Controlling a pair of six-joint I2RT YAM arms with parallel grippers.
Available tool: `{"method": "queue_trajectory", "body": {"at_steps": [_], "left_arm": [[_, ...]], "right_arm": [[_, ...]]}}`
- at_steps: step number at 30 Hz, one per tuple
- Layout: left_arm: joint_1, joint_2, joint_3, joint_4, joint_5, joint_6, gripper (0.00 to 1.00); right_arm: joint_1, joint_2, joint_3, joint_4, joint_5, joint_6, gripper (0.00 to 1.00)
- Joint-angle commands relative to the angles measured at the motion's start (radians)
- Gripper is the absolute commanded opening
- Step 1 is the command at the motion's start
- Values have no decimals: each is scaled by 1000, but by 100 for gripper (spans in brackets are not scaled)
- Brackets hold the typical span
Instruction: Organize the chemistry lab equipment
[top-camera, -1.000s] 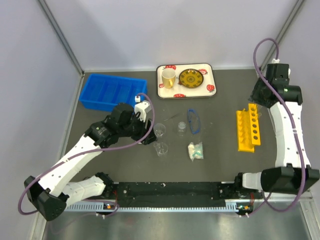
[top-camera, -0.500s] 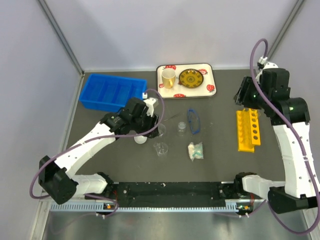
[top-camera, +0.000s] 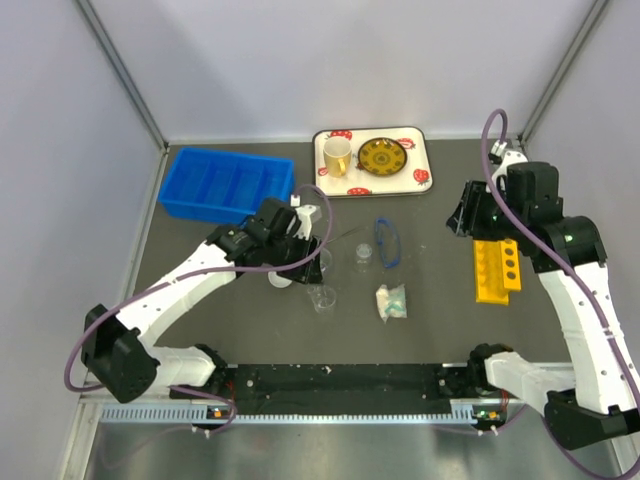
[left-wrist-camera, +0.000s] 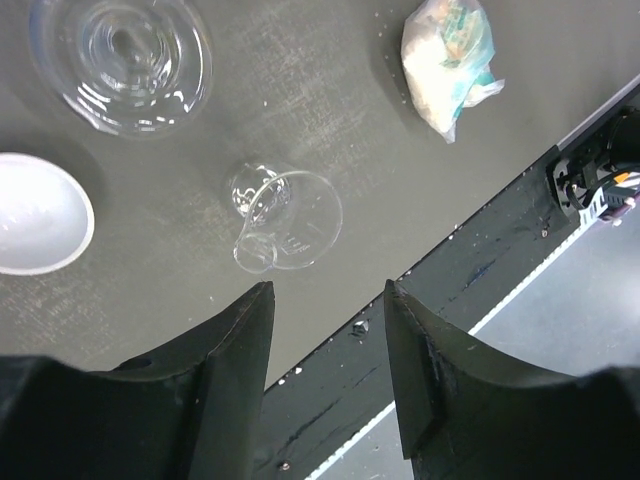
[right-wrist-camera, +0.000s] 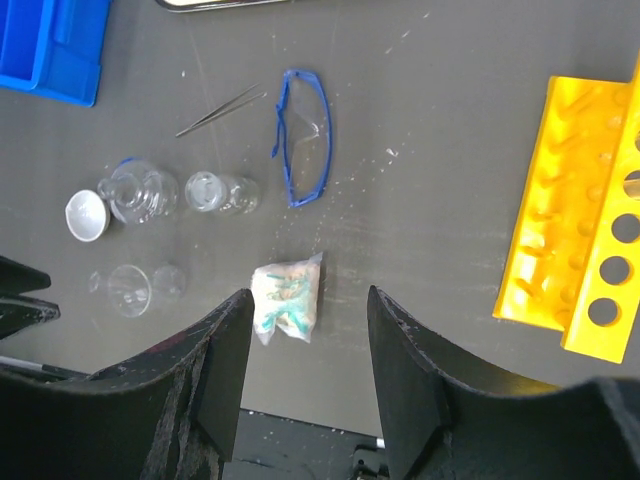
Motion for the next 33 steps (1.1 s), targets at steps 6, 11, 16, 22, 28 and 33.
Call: {"method": "queue_trajectory", "body": {"at_steps": [6, 11, 16, 22, 28, 33], "left_arm": [[-3, -13, -92, 12, -17, -38, 54], [-3, 5, -113, 35, -14, -38, 54], [-2, 31, -122, 60, -9, -26, 54], [-2, 68, -122, 77, -17, -17, 54], [0, 104, -113, 83, -25, 2, 54], [3, 122, -102, 85, -31, 17, 54]], "right_arm": [[31, -61, -46, 83, -56, 6, 50], [31, -69, -55, 83, -50, 1, 50], [30, -78, -70, 83, -45, 3, 50], [31, -84, -78, 82, -39, 1, 50], [30, -83, -86, 82, -40, 6, 50], [31, -83, -87, 82, -39, 4, 50]]}}
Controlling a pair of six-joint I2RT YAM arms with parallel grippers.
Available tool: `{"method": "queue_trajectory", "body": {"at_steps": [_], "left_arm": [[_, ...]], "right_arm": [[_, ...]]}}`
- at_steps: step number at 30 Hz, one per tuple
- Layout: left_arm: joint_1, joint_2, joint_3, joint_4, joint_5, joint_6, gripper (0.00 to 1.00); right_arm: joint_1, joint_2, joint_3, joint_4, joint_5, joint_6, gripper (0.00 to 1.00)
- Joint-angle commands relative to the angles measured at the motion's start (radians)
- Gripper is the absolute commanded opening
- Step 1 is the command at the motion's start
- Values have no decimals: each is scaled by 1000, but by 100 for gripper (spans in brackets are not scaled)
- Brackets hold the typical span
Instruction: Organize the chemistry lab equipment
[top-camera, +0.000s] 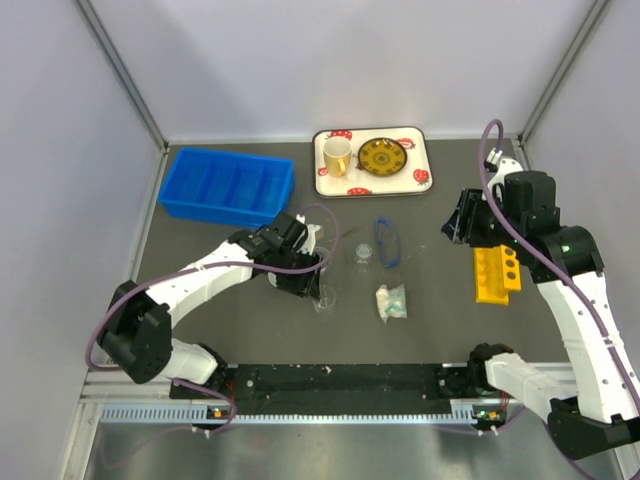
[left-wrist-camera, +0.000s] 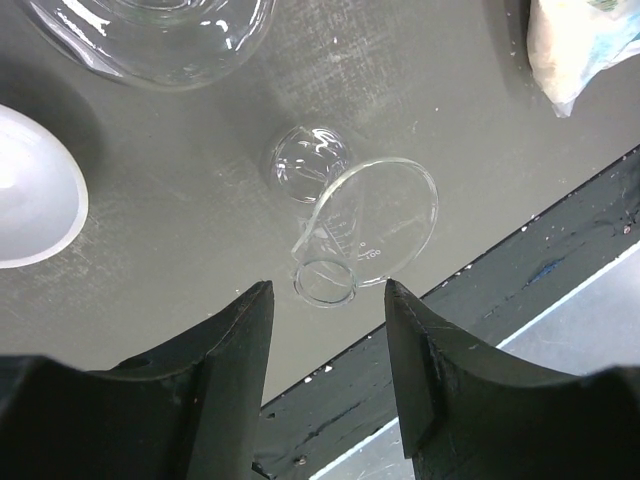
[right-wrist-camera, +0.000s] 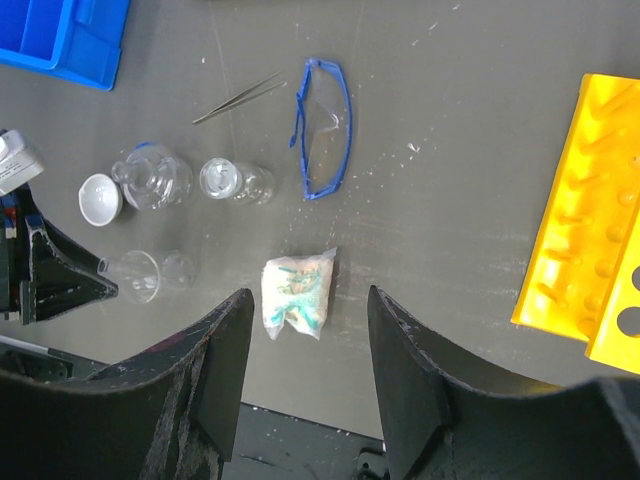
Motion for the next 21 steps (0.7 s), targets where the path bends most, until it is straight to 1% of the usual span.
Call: {"method": "queue_trajectory", "body": {"at_steps": [1, 14, 21], "left_arm": [[4, 8, 20, 35, -12, 28, 54], [24, 33, 54, 45, 1, 58, 53], [25, 42, 64, 57, 25, 71, 48]], "right_arm": [[10, -18, 1, 29, 5, 2, 50], [10, -22, -5, 27, 13, 2, 50], [12, -21, -7, 29, 15, 2, 47]]}}
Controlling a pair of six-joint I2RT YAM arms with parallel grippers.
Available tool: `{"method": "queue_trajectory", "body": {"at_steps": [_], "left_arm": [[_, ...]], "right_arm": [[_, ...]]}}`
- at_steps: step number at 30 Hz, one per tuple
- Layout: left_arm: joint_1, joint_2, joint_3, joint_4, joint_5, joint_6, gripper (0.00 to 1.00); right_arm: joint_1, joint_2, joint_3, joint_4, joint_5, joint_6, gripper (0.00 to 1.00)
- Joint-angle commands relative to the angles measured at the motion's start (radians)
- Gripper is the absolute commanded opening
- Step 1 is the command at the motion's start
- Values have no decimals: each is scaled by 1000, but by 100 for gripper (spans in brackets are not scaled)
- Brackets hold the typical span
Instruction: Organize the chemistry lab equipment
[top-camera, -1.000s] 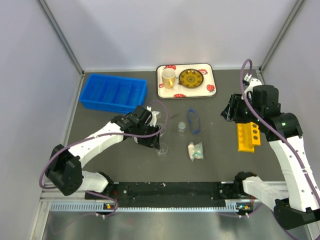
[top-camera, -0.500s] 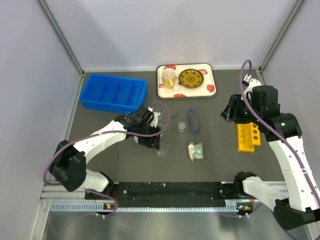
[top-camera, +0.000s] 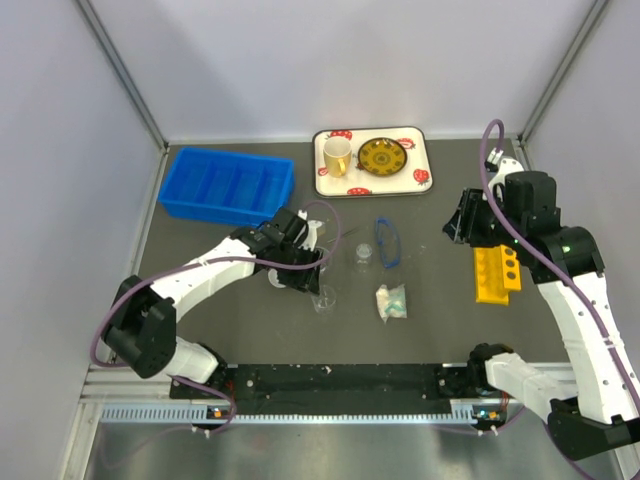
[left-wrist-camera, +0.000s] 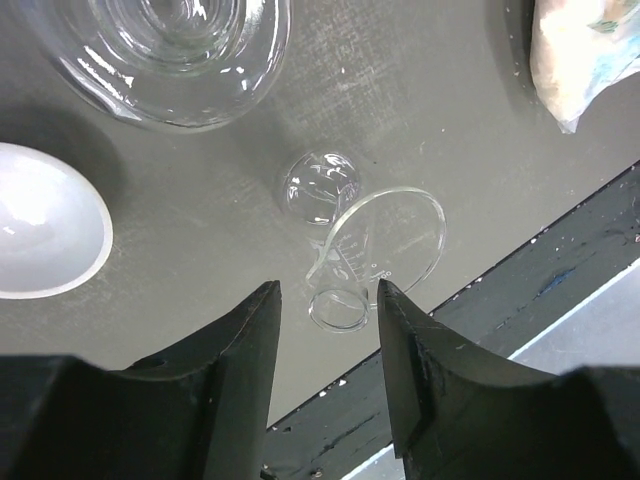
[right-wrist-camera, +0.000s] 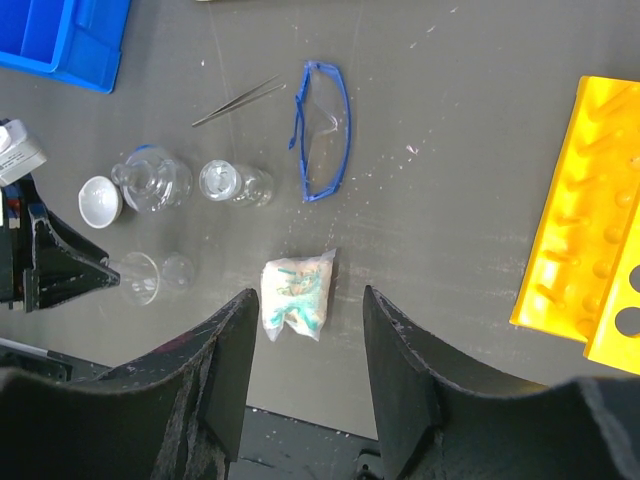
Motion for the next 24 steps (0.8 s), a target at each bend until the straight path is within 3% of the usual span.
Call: {"method": "queue_trajectory", "body": {"at_steps": [1, 14, 24], "left_arm": [[6, 6, 43, 37, 26, 21, 47], [7, 21, 42, 52, 60, 30, 37], [9, -3, 65, 5, 55, 35, 23]], "right_arm": [[12, -16, -5, 29, 11, 0, 46], [13, -17, -18, 29, 12, 0, 42], [12, -11, -21, 33, 11, 0, 39]]}}
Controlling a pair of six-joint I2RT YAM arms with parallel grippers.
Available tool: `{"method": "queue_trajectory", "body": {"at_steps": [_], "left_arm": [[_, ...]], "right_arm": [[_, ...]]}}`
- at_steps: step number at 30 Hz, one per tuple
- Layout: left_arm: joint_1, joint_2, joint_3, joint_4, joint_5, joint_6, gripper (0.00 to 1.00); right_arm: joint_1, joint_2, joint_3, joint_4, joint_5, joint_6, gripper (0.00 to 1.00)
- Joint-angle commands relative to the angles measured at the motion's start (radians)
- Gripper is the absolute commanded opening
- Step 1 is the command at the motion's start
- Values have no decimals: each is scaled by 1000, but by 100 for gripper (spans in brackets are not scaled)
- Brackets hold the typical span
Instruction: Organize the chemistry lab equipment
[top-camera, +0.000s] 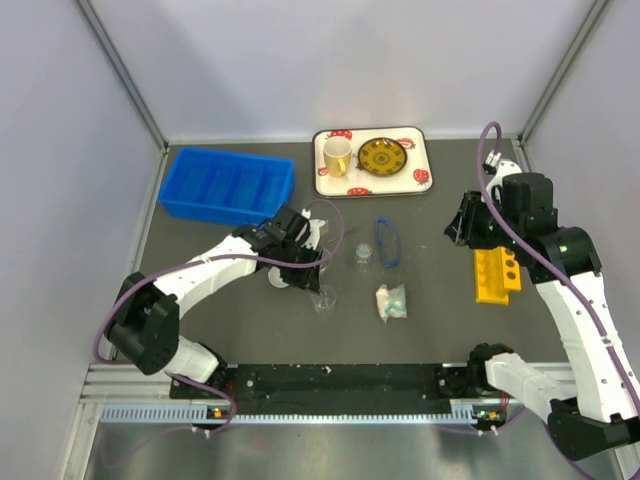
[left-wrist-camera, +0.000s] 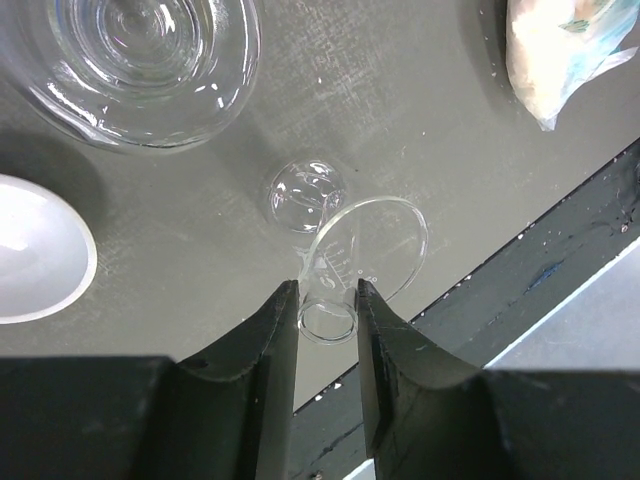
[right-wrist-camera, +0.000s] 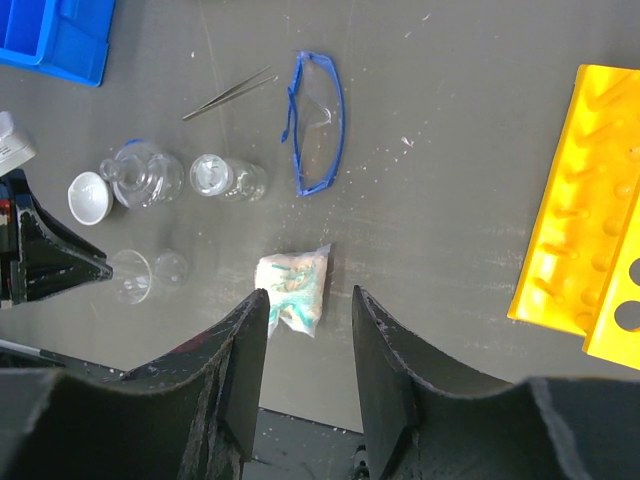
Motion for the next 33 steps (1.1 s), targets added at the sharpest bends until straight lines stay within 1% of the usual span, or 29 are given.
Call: {"method": "queue_trajectory", "body": {"at_steps": [1, 6, 12, 17, 21, 24, 26, 30, 31, 33], "left_arm": [[4, -35, 61, -18, 10, 14, 21], [4, -76, 109, -69, -2, 18, 18], [4, -119, 225, -138, 2, 38, 15], [4, -150, 324, -234, 38, 49, 14], [6, -177, 412, -296, 30, 60, 12], [6, -217, 428, -275, 35, 41, 12], [6, -240, 424, -241, 50, 27, 12], [12, -257, 448, -181, 140, -8, 11], [15, -257, 448, -164, 162, -17, 10], [21, -260, 451, -128, 199, -44, 10]], "right_arm": [[12, -10, 1, 33, 4, 2, 39], [11, -12, -2, 35, 7, 3, 40], [12, -22, -8, 33, -1, 2, 42], [12, -35, -8, 33, -44, 0, 42], [11, -45, -22, 48, -101, 5, 43], [12, -71, -49, 93, -171, 16, 46], [12, -94, -65, 122, -257, 28, 50], [12, -122, -114, 215, -418, 58, 52], [12, -127, -126, 272, -487, 78, 52], [12, -136, -167, 332, -559, 106, 52]]}}
